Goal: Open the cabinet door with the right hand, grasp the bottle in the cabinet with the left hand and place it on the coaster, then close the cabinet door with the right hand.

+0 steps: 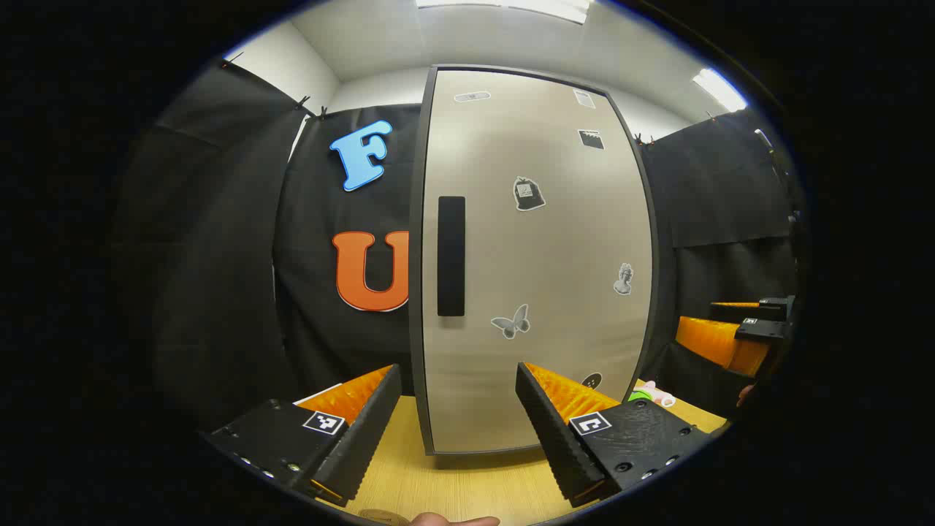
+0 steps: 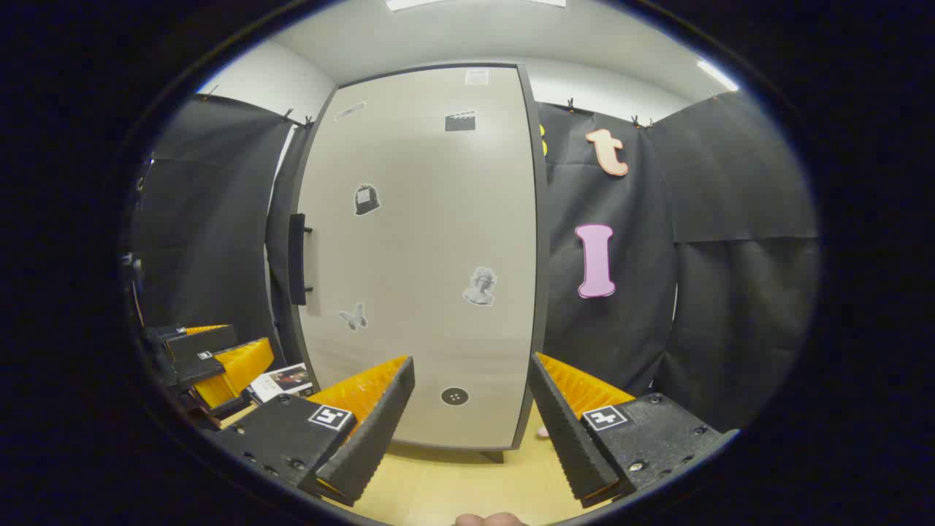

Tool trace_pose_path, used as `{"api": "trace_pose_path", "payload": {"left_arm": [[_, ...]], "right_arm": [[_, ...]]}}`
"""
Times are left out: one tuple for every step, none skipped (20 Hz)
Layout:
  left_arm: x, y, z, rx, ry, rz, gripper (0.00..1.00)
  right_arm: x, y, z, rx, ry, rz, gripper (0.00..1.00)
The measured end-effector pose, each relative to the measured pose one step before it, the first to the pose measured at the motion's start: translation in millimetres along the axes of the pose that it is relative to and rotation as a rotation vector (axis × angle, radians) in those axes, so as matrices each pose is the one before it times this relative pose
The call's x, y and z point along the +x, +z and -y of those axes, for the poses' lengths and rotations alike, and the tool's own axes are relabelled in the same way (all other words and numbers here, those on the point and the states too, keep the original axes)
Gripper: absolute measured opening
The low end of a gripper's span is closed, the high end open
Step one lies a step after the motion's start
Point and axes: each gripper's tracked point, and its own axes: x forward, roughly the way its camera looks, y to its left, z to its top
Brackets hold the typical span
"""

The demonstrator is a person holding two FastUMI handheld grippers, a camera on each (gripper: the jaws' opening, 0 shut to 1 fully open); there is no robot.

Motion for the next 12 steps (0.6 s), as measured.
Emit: {"api": "trace_pose_path", "payload": {"left_arm": [[-0.67, 1.54, -0.48, 0.00176, -0.00146, 0.00248, 1.0], [-0.23, 1.66, -0.41, 0.00179, -0.00006, 0.00184, 0.95], [-1.22, 1.78, -0.57, 0.00053, 0.00091, 0.00294, 0.95], [-0.98, 0.87, -0.77, -0.00075, 0.00049, 0.00363, 0.95], [0.23, 0.12, -1.09, 0.00048, 0.00174, -0.00001, 0.95], [-0.08, -1.75, -1.65, -0.00133, 0.00308, -0.00703, 0.95], [-0.32, -0.82, -0.28, -0.00376, -0.00116, -0.00269, 0.95], [0.38, -0.32, -0.78, -0.00079, 0.0034, -0.00095, 0.95], [-0.79, 0.31, -1.34, 0.0016, 0.00315, 0.00024, 0.95], [-0.62, 0.75, -0.09, 0.0006, -0.00065, 0.00291, 0.95], [0.07, 0.36, -0.14, 0.00286, -0.00032, 0.00197, 0.95], [0.41, 0.13, -0.04, 0.0045, 0.00036, 0.00144, 0.95]], "right_arm": [[0.32, -0.82, 0.49, 0.00184, 0.00014, -0.00322, 1.0], [0.83, -1.83, -0.44, 0.00111, 0.00164, -0.00531, 1.0], [0.58, -1.68, -1.45, -0.00129, 0.00069, -0.00411, 1.0], [0.02, 1.28, 0.07, -0.00241, -0.00354, 0.00226, 1.0], [-0.08, 1.96, 0.15, -0.00093, -0.00306, 0.00602, 1.0], [-0.43, 1.57, -0.52, -0.00051, 0.00042, 0.00618, 1.0], [0.43, -0.38, -1.57, -0.00379, 0.00098, 0.00132, 1.0], [-0.15, -0.51, -0.9, -0.00194, 0.00302, -0.00276, 1.0], [0.3, -2.38, -2.28, -0.00157, 0.00386, -0.00565, 1.0], [-0.1, -1.19, 0.75, -0.00135, -0.00153, -0.00708, 1.0], [-0.89, -0.49, -0.44, 0.00084, -0.00038, -0.00379, 1.0], [-0.61, 0.79, -0.08, 0.00015, -0.0008, -0.00025, 1.0]]}}
